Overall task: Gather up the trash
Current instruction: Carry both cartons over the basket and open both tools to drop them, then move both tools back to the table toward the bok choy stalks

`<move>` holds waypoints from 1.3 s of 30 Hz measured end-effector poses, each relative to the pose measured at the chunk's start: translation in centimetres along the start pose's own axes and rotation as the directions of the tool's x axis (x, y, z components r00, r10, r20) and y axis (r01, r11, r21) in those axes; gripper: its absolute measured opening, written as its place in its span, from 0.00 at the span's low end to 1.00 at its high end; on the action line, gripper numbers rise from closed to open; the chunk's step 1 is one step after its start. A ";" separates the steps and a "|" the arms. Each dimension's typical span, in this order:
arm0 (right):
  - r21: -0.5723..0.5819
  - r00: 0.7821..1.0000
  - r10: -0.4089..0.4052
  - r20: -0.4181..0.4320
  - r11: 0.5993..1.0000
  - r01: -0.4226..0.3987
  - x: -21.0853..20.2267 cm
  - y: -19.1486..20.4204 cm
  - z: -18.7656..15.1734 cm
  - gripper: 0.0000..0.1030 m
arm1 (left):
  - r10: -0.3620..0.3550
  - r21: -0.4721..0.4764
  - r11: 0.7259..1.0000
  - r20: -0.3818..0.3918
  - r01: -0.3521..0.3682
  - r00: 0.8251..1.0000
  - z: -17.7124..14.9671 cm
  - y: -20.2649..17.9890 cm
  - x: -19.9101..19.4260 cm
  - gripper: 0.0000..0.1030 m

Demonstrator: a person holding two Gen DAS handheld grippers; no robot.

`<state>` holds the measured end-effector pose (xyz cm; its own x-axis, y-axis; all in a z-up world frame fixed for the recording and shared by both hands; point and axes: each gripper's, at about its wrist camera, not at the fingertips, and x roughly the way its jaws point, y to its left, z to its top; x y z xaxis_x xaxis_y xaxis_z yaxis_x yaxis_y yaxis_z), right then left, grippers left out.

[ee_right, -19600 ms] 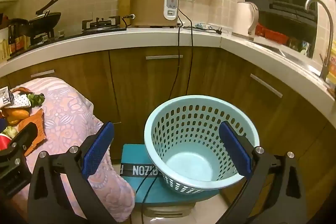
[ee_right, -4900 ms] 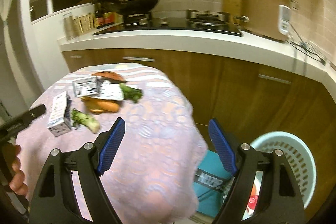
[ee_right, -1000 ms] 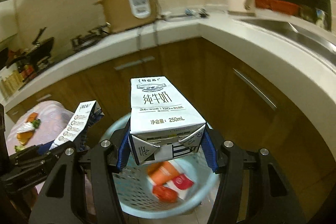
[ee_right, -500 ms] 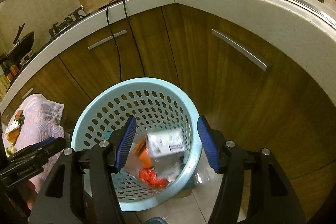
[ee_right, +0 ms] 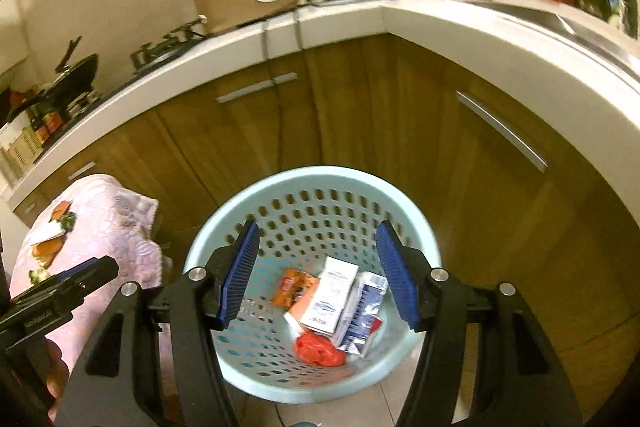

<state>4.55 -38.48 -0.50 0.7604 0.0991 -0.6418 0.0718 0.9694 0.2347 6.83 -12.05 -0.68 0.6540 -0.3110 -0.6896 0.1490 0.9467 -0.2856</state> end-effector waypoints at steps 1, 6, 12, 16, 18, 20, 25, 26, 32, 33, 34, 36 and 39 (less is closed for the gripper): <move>-0.013 1.000 0.012 0.006 1.000 -0.011 -0.2 0.8 0.1 0.56 | 0.004 -0.009 1.000 0.016 -0.004 1.000 0.0 0.5 -0.8 0.59; -0.075 0.998 0.060 0.022 0.995 -0.059 -0.9 4.5 0.4 0.56 | 0.027 -0.058 0.998 0.079 -0.023 0.997 0.4 2.8 -4.0 0.59; -0.179 0.992 0.120 0.032 0.977 -0.113 -1.1 10.3 0.4 0.56 | 0.081 -0.146 0.988 0.155 -0.058 0.985 0.3 7.1 -8.4 0.59; -0.231 0.986 0.166 0.017 0.960 -0.158 -0.8 14.1 0.3 0.56 | 0.189 -0.212 0.966 0.191 -0.148 0.963 0.0 9.8 -10.7 0.59; -0.248 0.982 0.190 0.011 0.952 -0.182 -0.6 15.6 0.2 0.56 | 0.257 -0.246 0.947 0.197 -0.206 0.946 -0.1 10.9 -11.5 0.59; -0.265 0.976 0.217 0.000 0.941 -0.209 -0.3 17.5 0.0 0.56 | 0.318 -0.281 0.924 0.195 -0.258 0.928 -0.2 12.3 -12.0 0.59; -0.317 0.959 0.282 -0.021 0.908 -0.273 0.5 22.0 -0.7 0.55 | 0.416 -0.401 0.855 0.158 -0.327 0.895 -1.3 16.4 -12.7 0.62; -0.327 0.956 0.293 -0.027 0.901 -0.286 0.7 22.7 -0.8 0.55 | 0.428 -0.421 0.843 0.149 -0.334 0.892 -1.5 17.2 -12.7 0.62; -0.369 0.940 0.331 -0.080 0.866 -0.337 2.4 26.8 -2.1 0.55 | 0.470 -0.521 0.775 0.097 -0.358 0.877 -2.9 21.7 -12.0 0.65; -0.373 0.938 0.335 -0.090 0.862 -0.344 2.6 27.3 -2.3 0.55 | 0.472 -0.530 0.767 0.086 -0.361 0.877 -3.0 22.2 -11.7 0.65; -0.374 0.936 0.338 -0.097 0.859 -0.349 2.9 27.7 -2.4 0.55 | 0.472 -0.533 0.765 0.081 -0.362 0.878 -3.1 22.4 -11.6 0.65; -0.376 0.934 0.340 -0.106 0.856 -0.354 3.3 28.2 -2.5 0.55 | 0.475 -0.537 0.759 0.071 -0.367 0.877 -3.1 22.8 -11.1 0.65; -0.368 0.930 0.346 -0.124 0.854 -0.367 4.2 29.0 -2.6 0.55 | 0.486 -0.537 0.753 0.062 -0.381 0.872 -2.9 22.8 -10.6 0.67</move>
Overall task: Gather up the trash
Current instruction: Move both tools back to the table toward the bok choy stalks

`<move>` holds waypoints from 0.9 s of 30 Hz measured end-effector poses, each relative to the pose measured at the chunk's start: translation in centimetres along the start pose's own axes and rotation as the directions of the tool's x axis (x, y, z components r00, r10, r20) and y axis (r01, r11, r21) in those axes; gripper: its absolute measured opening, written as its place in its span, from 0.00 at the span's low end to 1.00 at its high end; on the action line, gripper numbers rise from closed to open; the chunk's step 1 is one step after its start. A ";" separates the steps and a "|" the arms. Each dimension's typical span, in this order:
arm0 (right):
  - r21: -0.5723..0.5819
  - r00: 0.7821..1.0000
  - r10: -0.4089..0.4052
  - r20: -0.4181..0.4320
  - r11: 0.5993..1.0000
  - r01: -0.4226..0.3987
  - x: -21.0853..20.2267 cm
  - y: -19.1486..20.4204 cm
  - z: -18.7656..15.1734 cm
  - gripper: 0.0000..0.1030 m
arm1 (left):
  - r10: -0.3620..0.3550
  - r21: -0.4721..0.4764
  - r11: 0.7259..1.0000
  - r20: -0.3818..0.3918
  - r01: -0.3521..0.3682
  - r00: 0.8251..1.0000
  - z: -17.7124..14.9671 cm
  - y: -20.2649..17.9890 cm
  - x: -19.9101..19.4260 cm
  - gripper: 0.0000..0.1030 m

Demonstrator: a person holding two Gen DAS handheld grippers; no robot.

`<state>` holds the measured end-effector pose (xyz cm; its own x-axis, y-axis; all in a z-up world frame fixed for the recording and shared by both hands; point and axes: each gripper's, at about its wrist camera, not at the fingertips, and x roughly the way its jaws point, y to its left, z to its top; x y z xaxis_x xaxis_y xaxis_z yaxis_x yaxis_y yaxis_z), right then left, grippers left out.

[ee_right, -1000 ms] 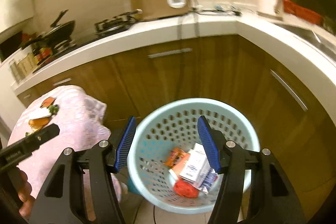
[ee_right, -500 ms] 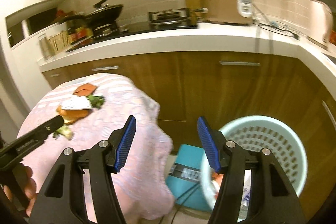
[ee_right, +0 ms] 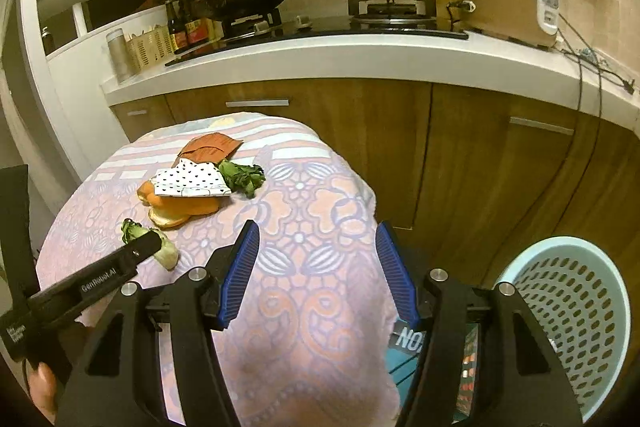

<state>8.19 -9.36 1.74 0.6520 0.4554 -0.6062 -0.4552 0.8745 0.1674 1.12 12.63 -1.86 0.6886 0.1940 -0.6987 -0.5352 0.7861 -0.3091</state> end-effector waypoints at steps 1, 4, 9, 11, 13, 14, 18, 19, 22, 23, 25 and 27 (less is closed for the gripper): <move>0.000 1.000 0.002 -0.003 1.000 -0.002 0.2 0.0 0.0 0.55 | 0.007 0.001 1.000 0.000 -0.007 1.000 0.0 -0.1 0.2 0.68; -0.005 1.000 0.002 -0.013 1.000 -0.002 1.1 0.3 0.2 0.55 | 0.025 0.008 1.000 -0.003 -0.025 1.000 0.1 -0.4 0.9 0.68; -0.003 1.000 0.002 -0.024 1.000 -0.003 1.8 0.1 0.4 0.55 | 0.073 -0.003 0.997 -0.033 -0.073 0.997 0.5 -0.7 2.5 0.68; 0.001 1.000 0.006 -0.029 1.000 -0.006 2.1 0.0 0.6 0.55 | 0.100 0.004 0.995 -0.029 -0.100 0.995 0.6 -1.0 2.8 0.69; -0.003 0.999 0.011 -0.034 1.000 -0.011 2.3 0.1 0.8 0.55 | 0.132 0.025 0.991 -0.033 -0.131 0.991 0.7 -1.4 3.1 0.69; -0.009 0.999 0.015 -0.038 1.000 -0.016 2.5 0.2 1.0 0.55 | 0.141 0.032 0.990 -0.033 -0.140 0.989 0.7 -1.5 3.3 0.68; -0.052 0.997 0.047 -0.061 0.997 -0.050 3.3 1.1 1.5 0.55 | 0.179 0.075 0.982 -0.031 -0.176 0.983 0.8 -1.8 3.4 0.54; -0.061 0.996 0.056 -0.065 0.996 -0.060 3.5 1.5 1.7 0.55 | 0.163 0.080 0.984 -0.035 -0.159 0.986 0.8 -1.5 3.3 0.53; -0.087 0.994 0.085 -0.075 0.992 -0.091 4.1 2.4 2.3 0.55 | 0.109 0.088 0.991 -0.045 -0.105 0.993 0.9 -0.7 2.8 0.41; -0.095 0.993 0.093 -0.077 0.990 -0.100 4.2 2.7 2.5 0.55 | 0.086 0.091 0.993 -0.052 -0.081 0.995 1.0 -0.4 2.7 0.38; -0.111 0.990 0.112 -0.081 0.986 -0.121 4.6 3.5 2.9 0.55 | 0.034 0.091 0.995 -0.066 -0.028 0.997 1.0 0.2 2.2 0.33; -0.127 0.989 0.120 -0.084 0.983 -0.130 5.1 4.3 3.4 0.55 | 0.010 0.107 0.994 -0.071 -0.003 0.997 1.0 0.5 1.7 0.28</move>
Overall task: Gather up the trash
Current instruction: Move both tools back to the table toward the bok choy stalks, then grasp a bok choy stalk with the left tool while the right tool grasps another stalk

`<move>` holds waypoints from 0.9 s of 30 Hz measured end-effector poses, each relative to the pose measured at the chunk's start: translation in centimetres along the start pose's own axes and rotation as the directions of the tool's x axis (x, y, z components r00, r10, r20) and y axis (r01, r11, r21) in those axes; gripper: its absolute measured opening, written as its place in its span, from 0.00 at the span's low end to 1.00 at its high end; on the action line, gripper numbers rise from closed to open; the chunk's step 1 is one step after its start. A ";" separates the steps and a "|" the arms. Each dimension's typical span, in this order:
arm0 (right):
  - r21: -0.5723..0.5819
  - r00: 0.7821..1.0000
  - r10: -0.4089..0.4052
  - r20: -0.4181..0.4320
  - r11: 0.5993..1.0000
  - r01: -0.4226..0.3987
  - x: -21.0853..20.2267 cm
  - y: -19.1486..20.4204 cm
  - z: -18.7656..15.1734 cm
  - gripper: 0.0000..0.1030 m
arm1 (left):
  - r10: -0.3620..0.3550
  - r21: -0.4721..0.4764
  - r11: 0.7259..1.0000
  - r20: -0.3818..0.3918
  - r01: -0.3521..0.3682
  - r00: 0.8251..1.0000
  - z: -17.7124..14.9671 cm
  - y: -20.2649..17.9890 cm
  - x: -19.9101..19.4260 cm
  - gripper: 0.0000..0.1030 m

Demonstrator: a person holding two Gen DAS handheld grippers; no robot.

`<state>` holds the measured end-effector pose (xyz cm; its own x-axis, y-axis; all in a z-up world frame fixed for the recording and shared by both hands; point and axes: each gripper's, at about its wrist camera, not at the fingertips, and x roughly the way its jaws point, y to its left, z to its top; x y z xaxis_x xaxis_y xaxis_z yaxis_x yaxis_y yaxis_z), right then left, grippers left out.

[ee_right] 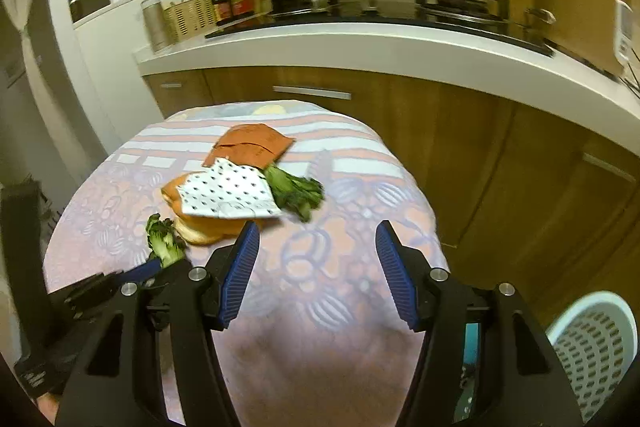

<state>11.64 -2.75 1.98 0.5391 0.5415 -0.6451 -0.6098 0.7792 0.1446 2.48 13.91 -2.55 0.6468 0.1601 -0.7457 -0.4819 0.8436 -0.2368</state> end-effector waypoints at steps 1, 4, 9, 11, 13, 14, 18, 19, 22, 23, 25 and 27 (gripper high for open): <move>-0.012 1.000 0.002 0.001 1.000 -0.002 0.4 0.3 0.4 0.55 | -0.012 0.008 1.000 -0.001 0.012 1.000 -0.1 0.2 -0.3 0.26; -0.030 1.000 0.011 -0.011 0.999 -0.011 1.8 0.6 1.5 0.55 | -0.059 0.023 0.998 -0.007 0.059 0.998 -0.2 0.8 -1.1 0.20; -0.054 0.999 0.032 -0.036 0.998 -0.034 4.3 0.4 3.0 0.55 | -0.119 0.021 0.993 -0.018 0.119 0.993 -0.4 2.4 -1.7 0.20; -0.057 0.997 0.044 -0.061 0.997 -0.048 5.6 0.1 3.5 0.55 | -0.135 0.017 0.991 -0.021 0.136 0.991 -0.4 3.1 -1.8 0.20; -0.070 0.995 0.057 -0.085 0.996 -0.063 6.8 0.0 3.7 0.55 | -0.144 0.013 0.989 -0.018 0.144 0.989 -0.4 3.7 -2.1 0.20; -0.078 0.993 0.064 -0.095 0.994 -0.071 7.4 0.0 3.7 0.55 | -0.148 0.011 0.989 -0.013 0.148 0.989 -0.3 4.0 -2.3 0.20; -0.104 0.984 0.092 -0.151 0.989 -0.108 9.5 0.3 3.9 0.55 | -0.157 0.007 0.988 0.001 0.157 0.988 0.0 4.6 -2.9 0.20; -0.123 0.981 0.086 -0.172 0.987 -0.108 10.2 0.6 3.8 0.55 | -0.158 0.005 0.987 0.004 0.158 0.987 0.0 4.7 -3.0 0.20; -0.155 0.978 0.062 -0.199 0.983 -0.094 11.4 1.1 3.5 0.55 | -0.164 0.000 0.986 0.012 0.164 0.986 0.2 5.0 -3.2 0.20; -0.161 0.978 0.056 -0.203 0.983 -0.089 11.6 1.2 3.4 0.55 | -0.163 0.001 0.987 0.015 0.163 0.987 0.3 5.1 -3.3 0.20; -0.180 0.980 0.051 -0.193 0.980 -0.086 11.4 1.6 3.3 0.33 | -0.163 -0.002 0.987 0.019 0.163 0.986 0.4 5.3 -3.4 0.20; -0.190 0.977 0.065 -0.203 0.976 -0.105 11.2 1.9 3.1 0.24 | -0.165 -0.002 0.986 0.022 0.166 0.986 0.4 5.3 -3.4 0.20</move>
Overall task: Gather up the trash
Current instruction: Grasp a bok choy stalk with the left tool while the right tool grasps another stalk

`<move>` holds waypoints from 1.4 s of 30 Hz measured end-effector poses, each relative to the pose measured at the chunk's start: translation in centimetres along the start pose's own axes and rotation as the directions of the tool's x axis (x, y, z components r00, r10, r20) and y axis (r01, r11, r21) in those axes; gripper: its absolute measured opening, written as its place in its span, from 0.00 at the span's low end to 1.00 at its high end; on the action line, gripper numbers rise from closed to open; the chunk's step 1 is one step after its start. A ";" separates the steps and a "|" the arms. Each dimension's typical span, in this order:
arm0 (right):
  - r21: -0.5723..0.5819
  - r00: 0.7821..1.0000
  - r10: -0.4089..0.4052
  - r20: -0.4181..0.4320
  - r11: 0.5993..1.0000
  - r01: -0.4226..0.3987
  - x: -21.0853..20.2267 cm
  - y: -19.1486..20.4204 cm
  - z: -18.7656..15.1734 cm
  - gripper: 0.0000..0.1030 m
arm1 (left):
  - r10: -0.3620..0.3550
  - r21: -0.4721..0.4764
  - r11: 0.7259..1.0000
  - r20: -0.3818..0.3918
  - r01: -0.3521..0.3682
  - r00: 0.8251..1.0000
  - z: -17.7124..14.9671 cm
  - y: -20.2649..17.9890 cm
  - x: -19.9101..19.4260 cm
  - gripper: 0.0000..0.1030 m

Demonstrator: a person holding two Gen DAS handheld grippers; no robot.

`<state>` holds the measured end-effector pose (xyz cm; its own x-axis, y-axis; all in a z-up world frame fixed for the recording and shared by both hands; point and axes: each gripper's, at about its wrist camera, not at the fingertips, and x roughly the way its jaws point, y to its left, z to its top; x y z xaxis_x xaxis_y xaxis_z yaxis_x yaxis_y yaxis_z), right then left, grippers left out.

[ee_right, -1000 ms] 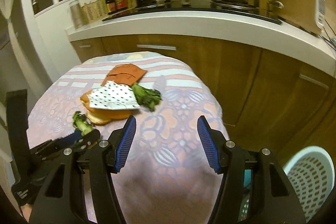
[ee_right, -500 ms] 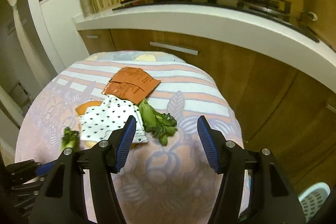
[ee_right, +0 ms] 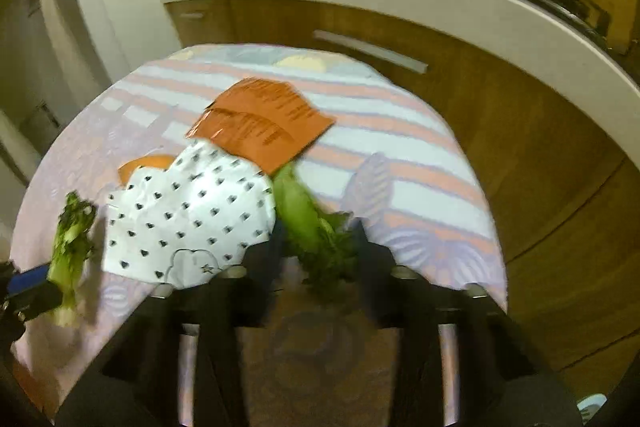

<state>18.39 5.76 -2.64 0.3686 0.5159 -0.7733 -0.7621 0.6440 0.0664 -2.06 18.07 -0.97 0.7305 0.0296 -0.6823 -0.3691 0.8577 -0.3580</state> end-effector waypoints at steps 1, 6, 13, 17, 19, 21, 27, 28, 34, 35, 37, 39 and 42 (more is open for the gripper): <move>-0.011 1.000 -0.015 0.005 1.000 0.015 -0.2 0.2 -0.1 0.22 | -0.002 0.001 1.000 0.003 0.002 1.000 0.0 0.0 -0.1 0.20; 0.012 0.997 -0.022 0.072 1.000 0.021 -2.3 0.2 -0.8 0.19 | -0.013 0.006 1.000 0.016 0.013 1.000 -0.2 -0.3 -0.7 0.19; 0.038 0.989 -0.066 0.129 0.997 0.062 -5.6 -0.4 -2.0 0.17 | -0.034 0.022 0.999 0.041 0.033 0.999 -0.9 -1.5 -2.0 0.17; 0.055 0.985 -0.087 0.150 0.995 0.079 -7.5 -0.7 -3.1 0.17 | -0.022 0.045 0.999 0.010 0.022 1.000 -1.8 -1.5 -1.7 0.17; 0.065 0.982 -0.101 0.162 0.994 0.092 -8.4 -0.7 -4.0 0.17 | -0.026 0.048 0.999 -0.018 0.027 1.000 -2.2 -1.3 -1.2 0.18; 0.084 0.982 -0.104 0.159 0.992 0.091 -9.0 -0.8 -5.0 0.17 | -0.017 0.040 0.999 -0.038 0.019 0.999 -2.6 -1.2 -0.7 0.21; 0.136 0.989 -0.070 0.132 0.989 0.052 -10.5 -0.2 -8.9 0.17 | 0.060 0.025 0.998 -0.041 -0.059 0.997 -2.4 -1.0 0.6 0.53; 0.136 0.990 -0.062 0.124 0.990 0.045 -10.5 0.2 -9.6 0.17 | 0.071 0.025 0.997 -0.049 -0.070 0.996 -2.3 -1.1 1.0 0.53; 0.137 0.995 -0.069 0.069 0.989 0.060 -9.8 1.6 -11.5 0.17 | 0.098 0.029 0.995 -0.065 -0.096 0.993 -1.7 -1.7 2.2 0.58; 0.141 0.996 -0.066 0.061 0.988 0.057 -9.7 1.5 -11.7 0.20 | 0.098 0.036 0.995 -0.067 -0.096 0.993 -1.7 -2.0 2.2 0.59; 0.152 0.998 -0.049 0.046 0.987 0.042 -9.6 1.4 -12.1 0.27 | 0.089 0.048 0.995 -0.071 -0.086 0.994 -1.9 -2.3 2.2 0.61; 0.158 0.998 -0.046 0.045 0.987 0.038 -9.8 1.4 -12.4 0.51 | 0.080 0.056 0.996 -0.073 -0.076 0.994 -2.1 -2.6 2.2 0.63; 0.159 0.997 -0.046 0.065 0.987 0.035 -10.5 1.5 -12.6 0.55 | 0.057 0.058 0.997 -0.074 -0.053 0.996 -2.3 -2.8 2.3 0.64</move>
<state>6.70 -5.84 -2.39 0.4373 0.5214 -0.7327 -0.6545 0.7433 0.1383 -0.69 14.51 -2.97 0.6639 0.0408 -0.7467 -0.3737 0.8830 -0.2840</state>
